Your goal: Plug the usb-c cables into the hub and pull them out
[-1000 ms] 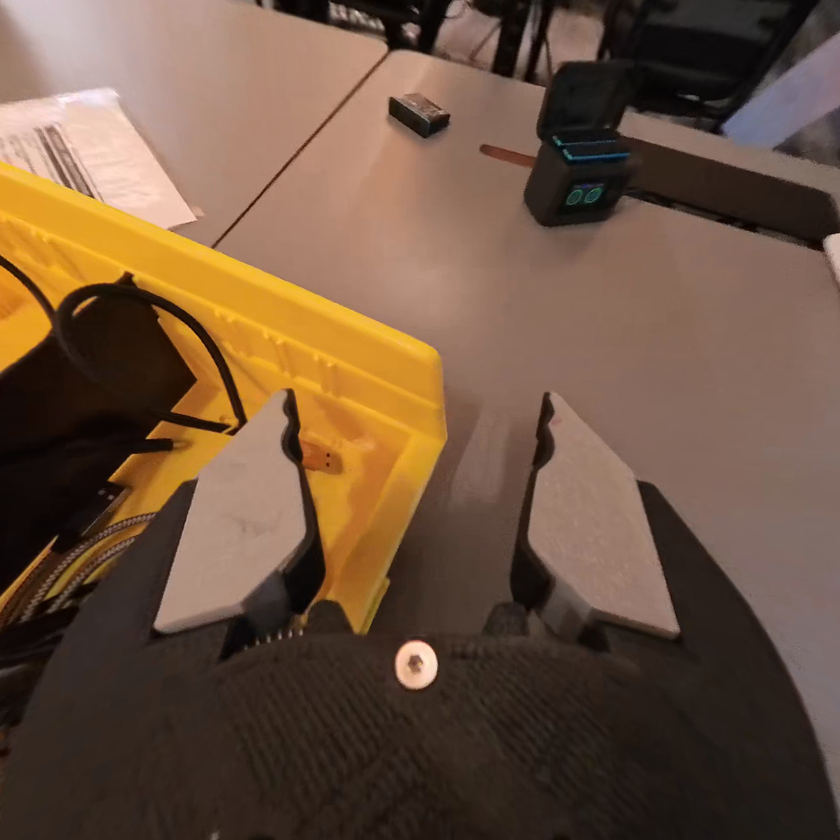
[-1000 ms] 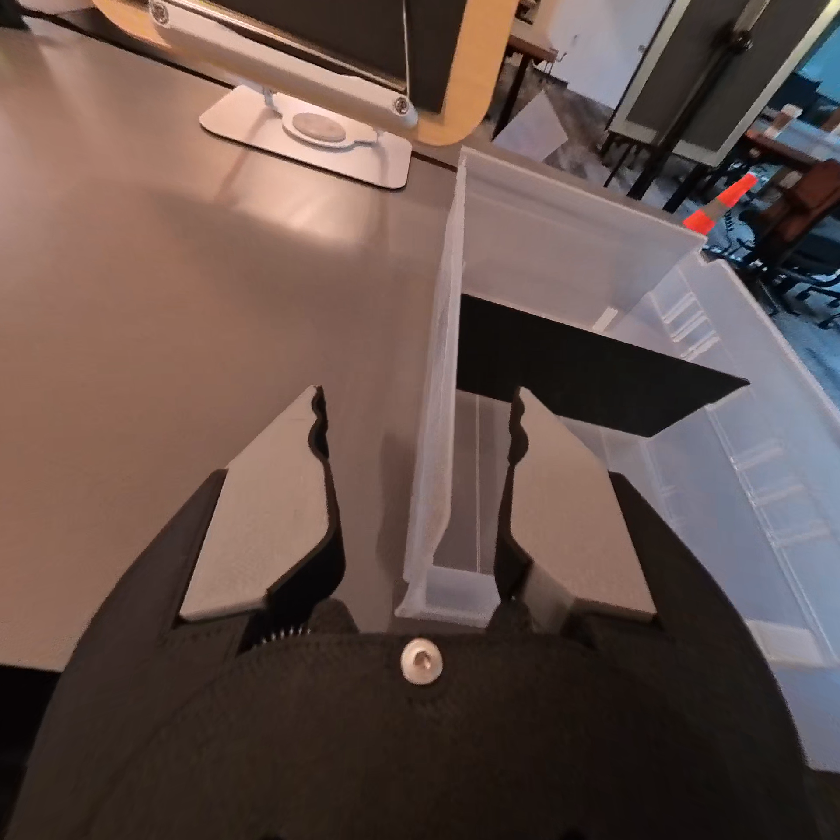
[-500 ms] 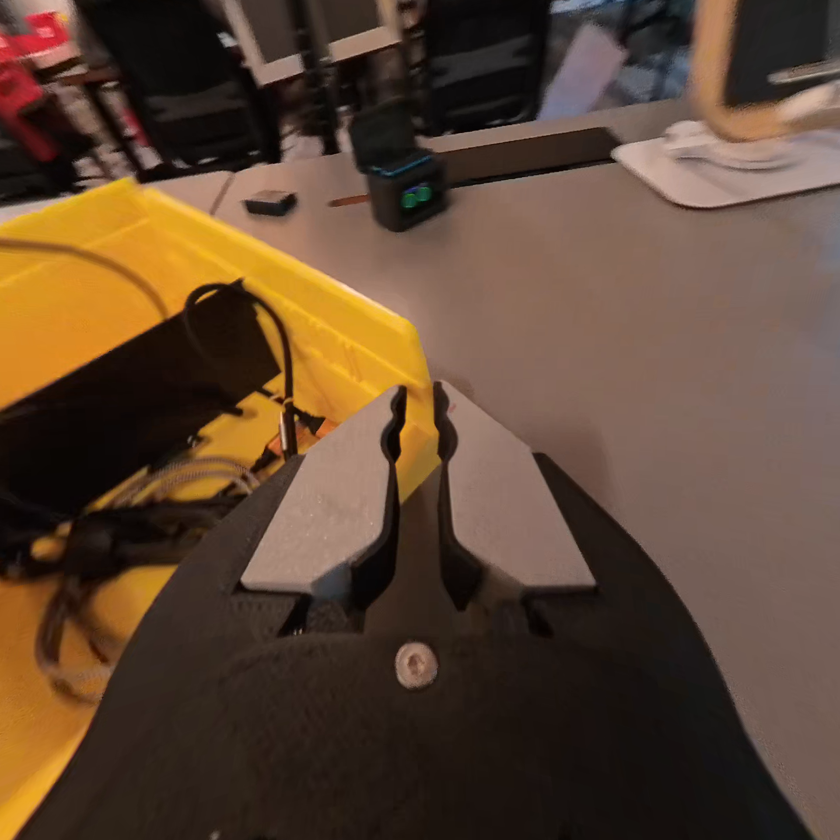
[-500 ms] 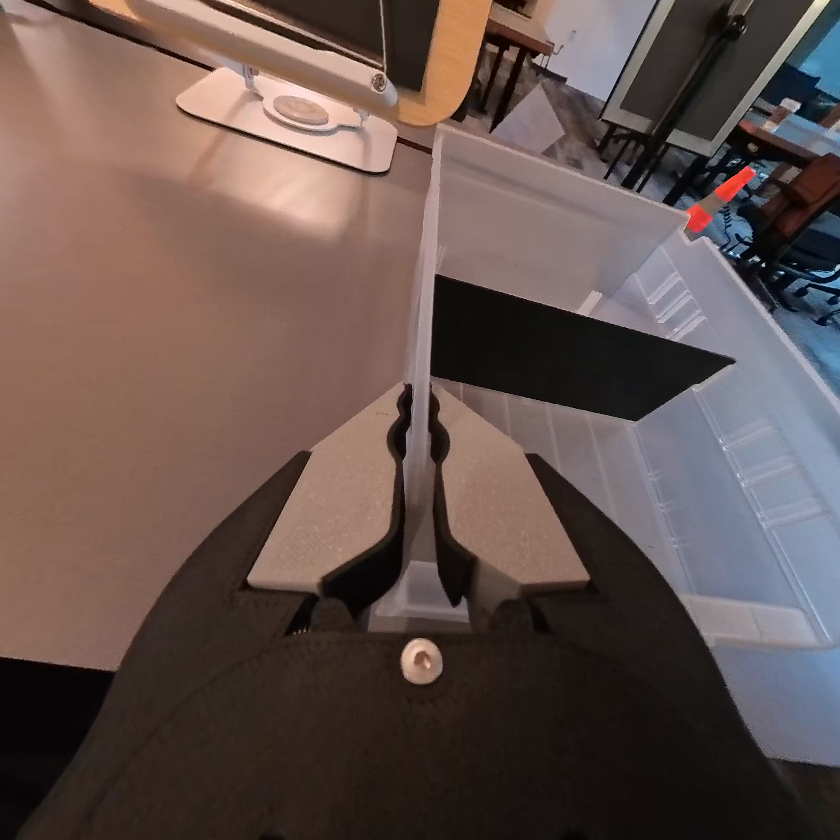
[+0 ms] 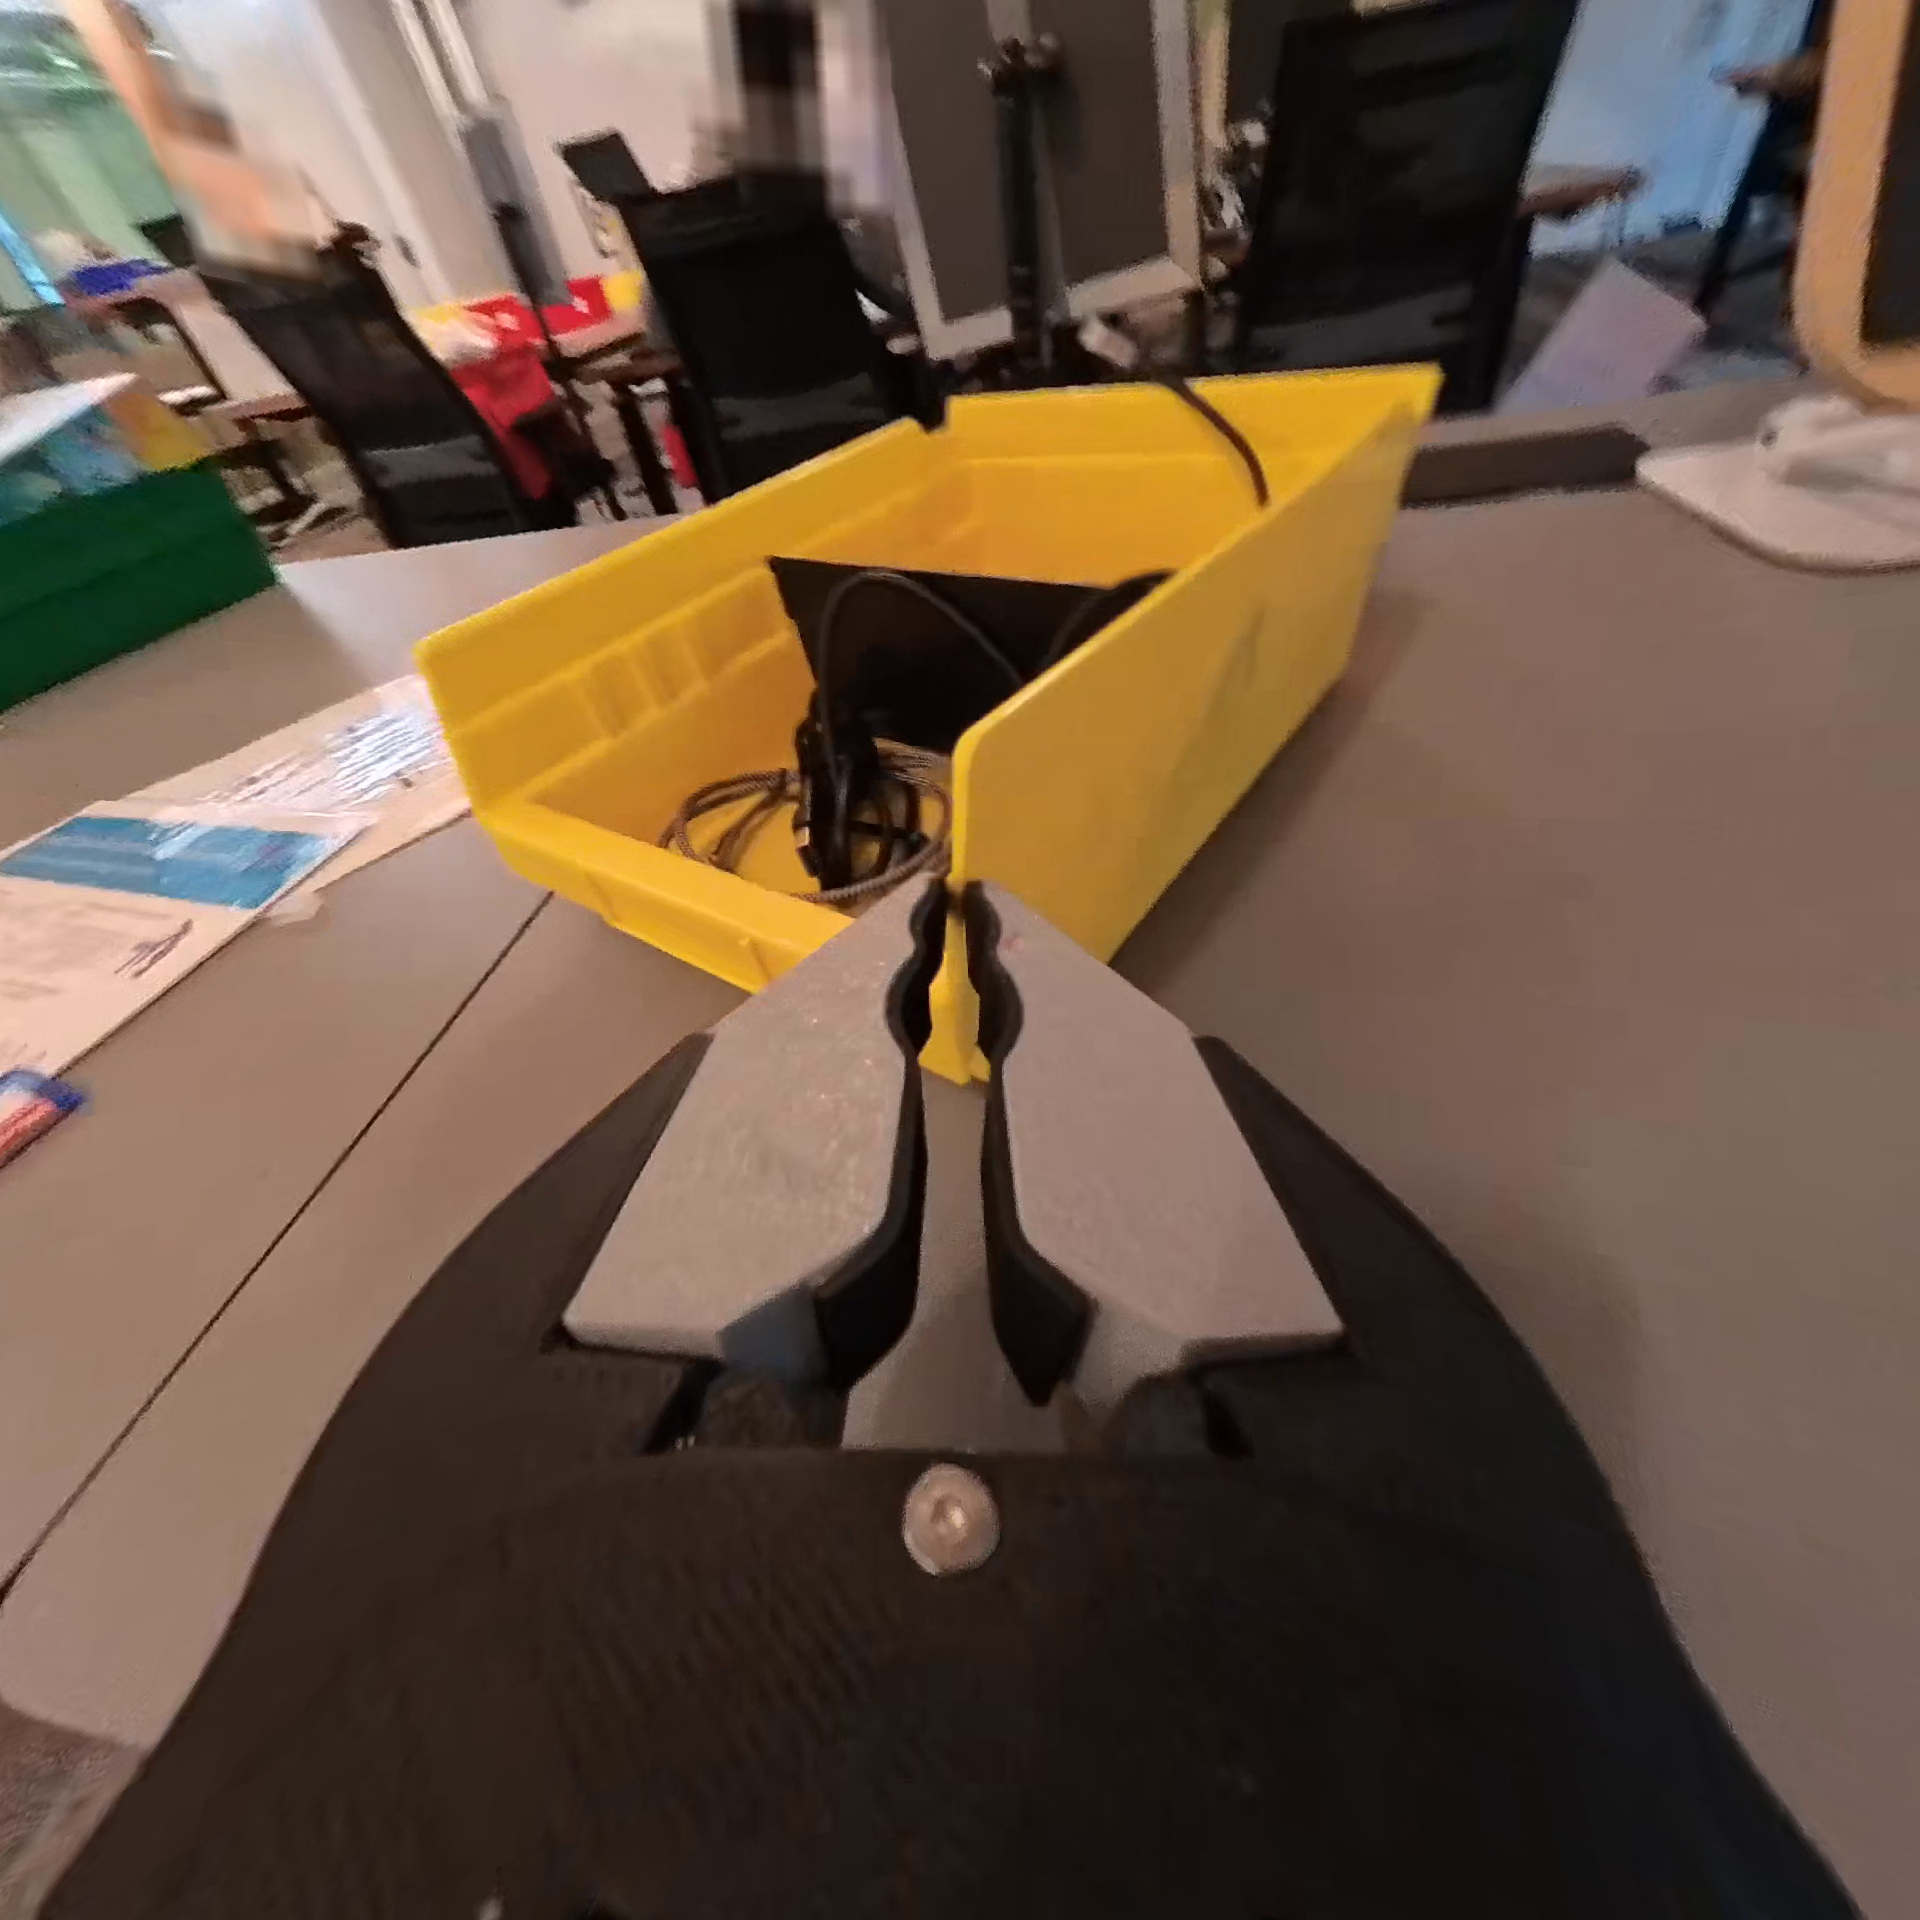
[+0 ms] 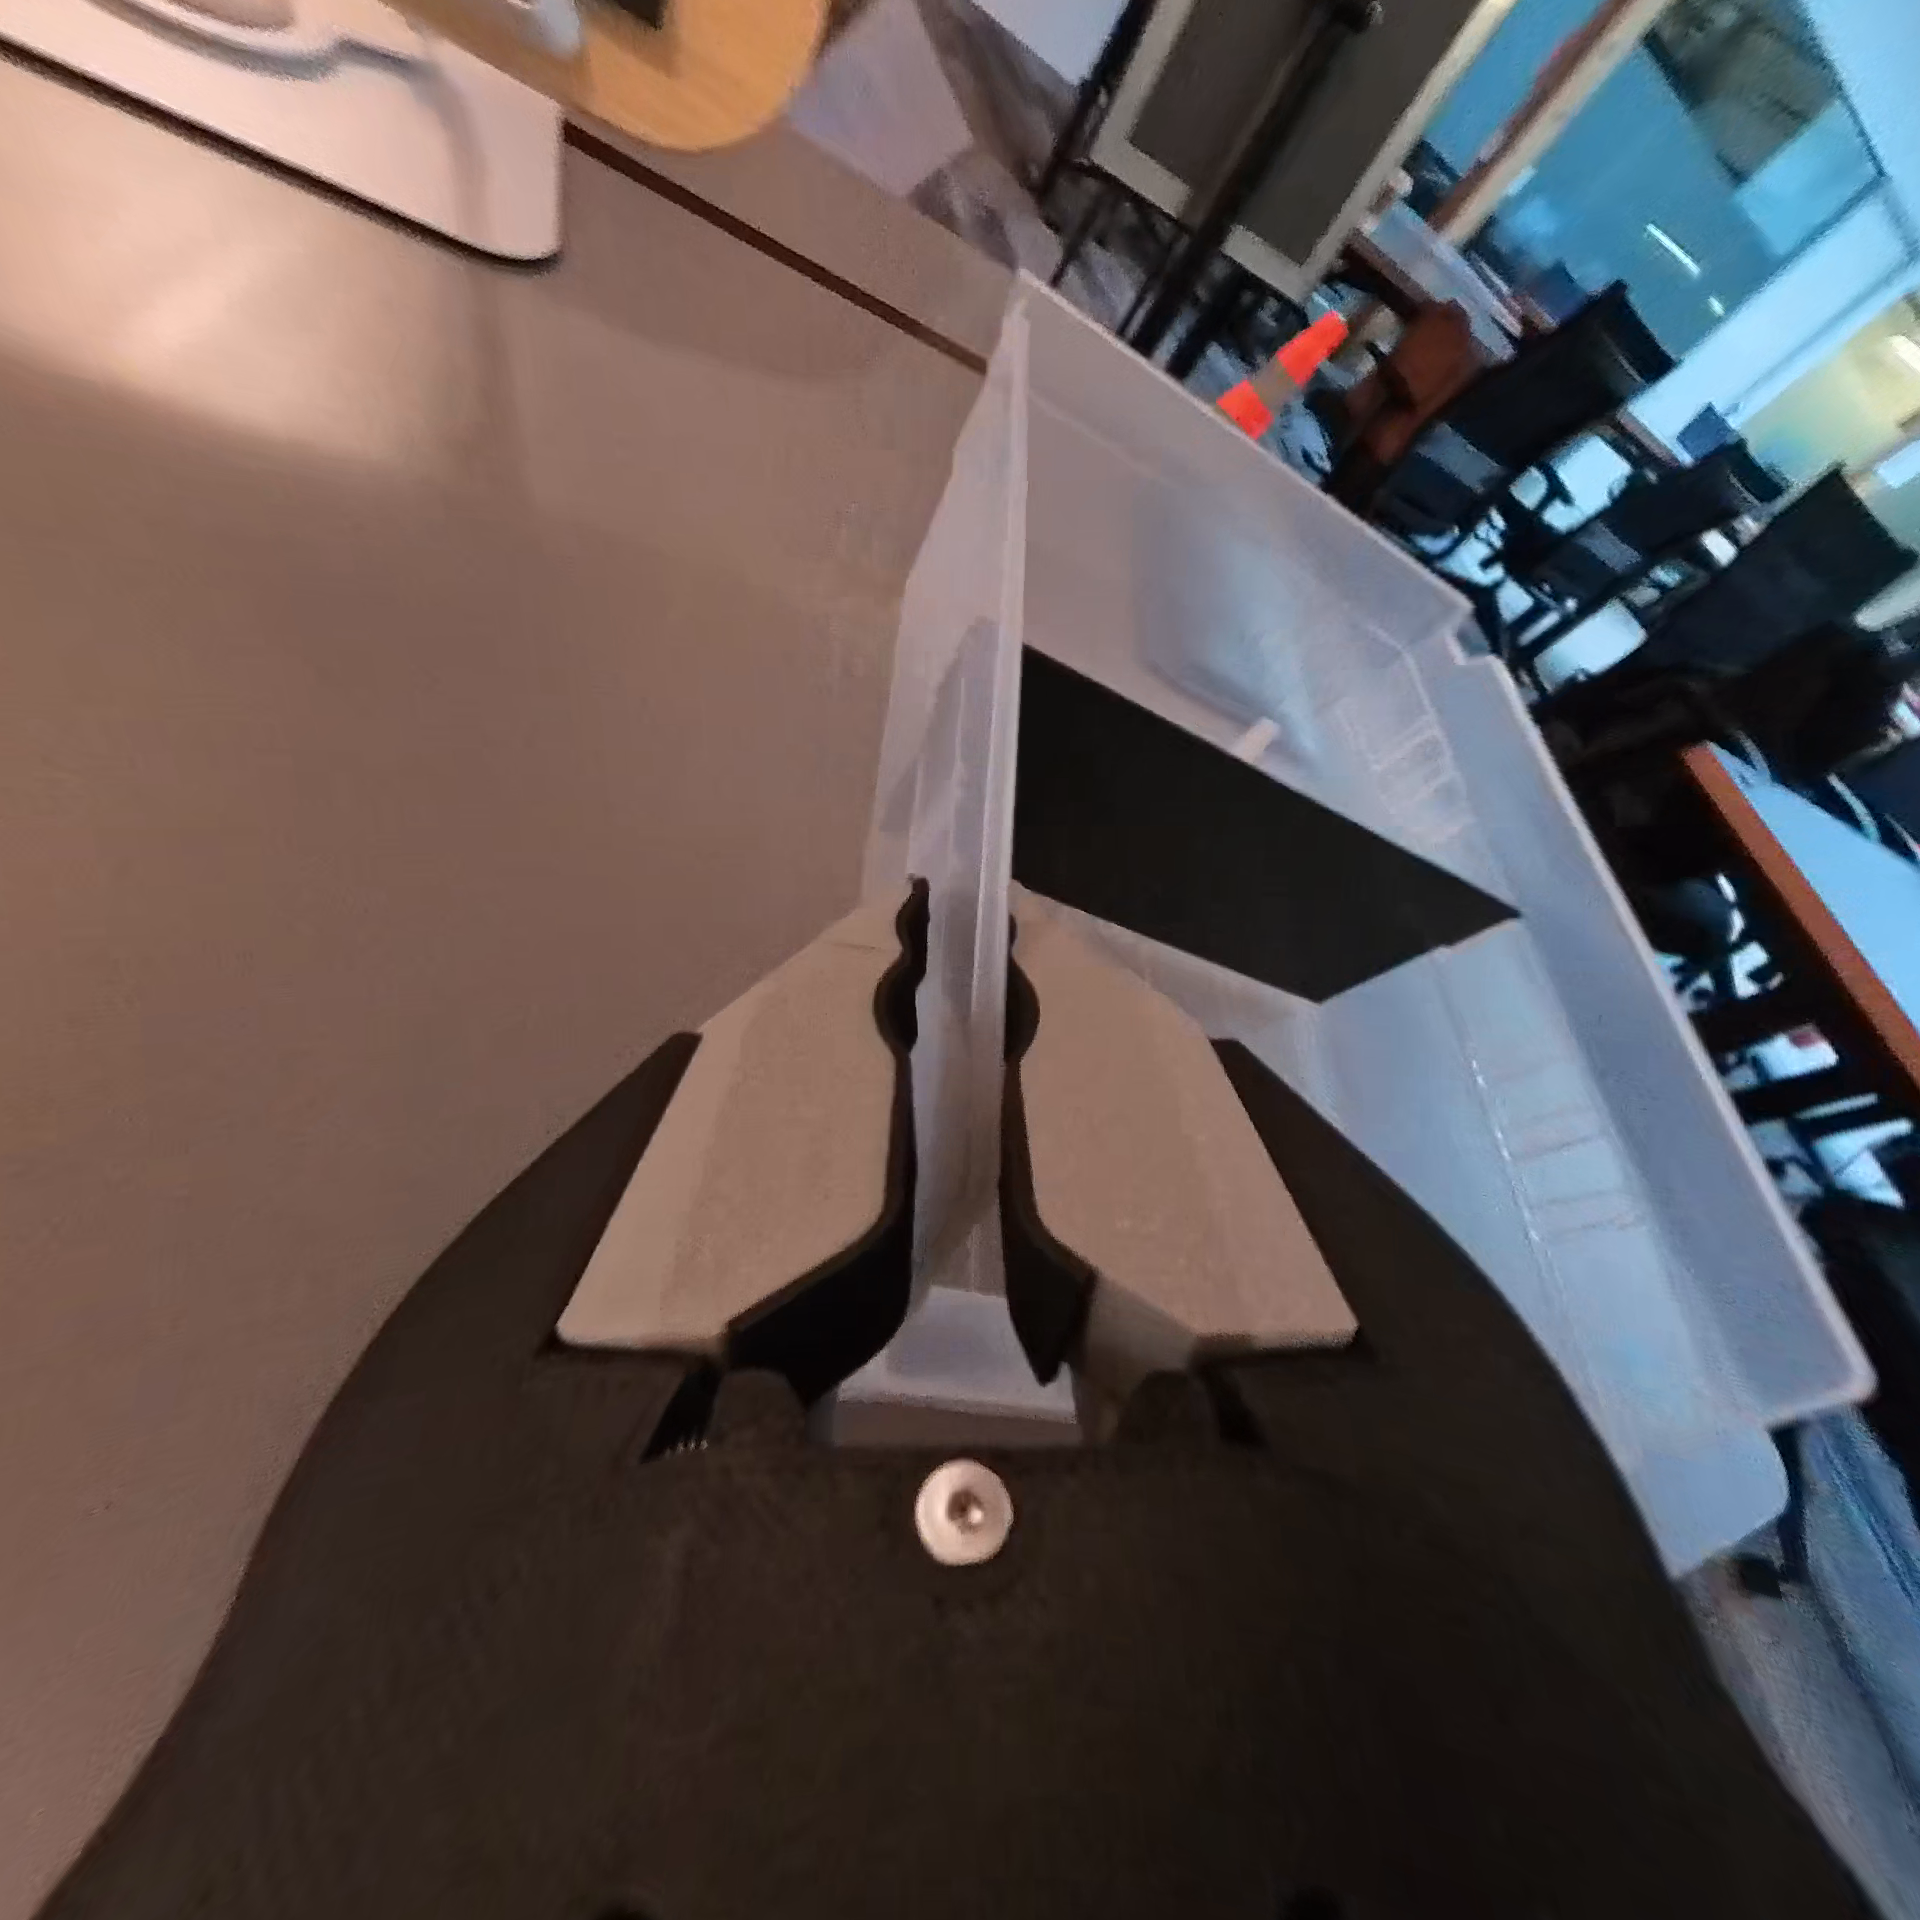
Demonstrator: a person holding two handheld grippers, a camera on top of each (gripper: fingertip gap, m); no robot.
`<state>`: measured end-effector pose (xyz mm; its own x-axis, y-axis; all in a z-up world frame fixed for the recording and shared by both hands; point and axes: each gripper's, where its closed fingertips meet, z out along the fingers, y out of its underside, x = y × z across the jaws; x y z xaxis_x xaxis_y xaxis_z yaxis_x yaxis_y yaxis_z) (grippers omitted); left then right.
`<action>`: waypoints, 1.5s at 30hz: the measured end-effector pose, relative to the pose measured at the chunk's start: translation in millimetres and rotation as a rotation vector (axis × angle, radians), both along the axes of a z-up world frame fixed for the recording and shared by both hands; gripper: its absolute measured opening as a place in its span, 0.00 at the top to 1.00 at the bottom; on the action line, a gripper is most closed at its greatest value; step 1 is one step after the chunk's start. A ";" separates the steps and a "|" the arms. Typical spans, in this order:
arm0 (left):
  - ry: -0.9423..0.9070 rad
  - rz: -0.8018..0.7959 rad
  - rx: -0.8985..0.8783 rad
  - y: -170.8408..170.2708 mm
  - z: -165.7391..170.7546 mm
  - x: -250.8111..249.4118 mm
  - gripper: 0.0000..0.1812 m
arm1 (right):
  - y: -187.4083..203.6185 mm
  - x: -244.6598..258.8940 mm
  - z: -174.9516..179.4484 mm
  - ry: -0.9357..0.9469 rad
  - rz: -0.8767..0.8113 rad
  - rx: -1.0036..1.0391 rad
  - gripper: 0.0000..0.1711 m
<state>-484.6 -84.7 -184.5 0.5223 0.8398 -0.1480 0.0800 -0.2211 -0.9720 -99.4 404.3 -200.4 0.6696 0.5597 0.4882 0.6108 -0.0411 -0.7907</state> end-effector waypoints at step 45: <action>-0.054 -0.414 0.044 77.2 44.3 66.4 0.54 | -101.1 -3.9 104.7 0.446 0.480 -0.105 0.59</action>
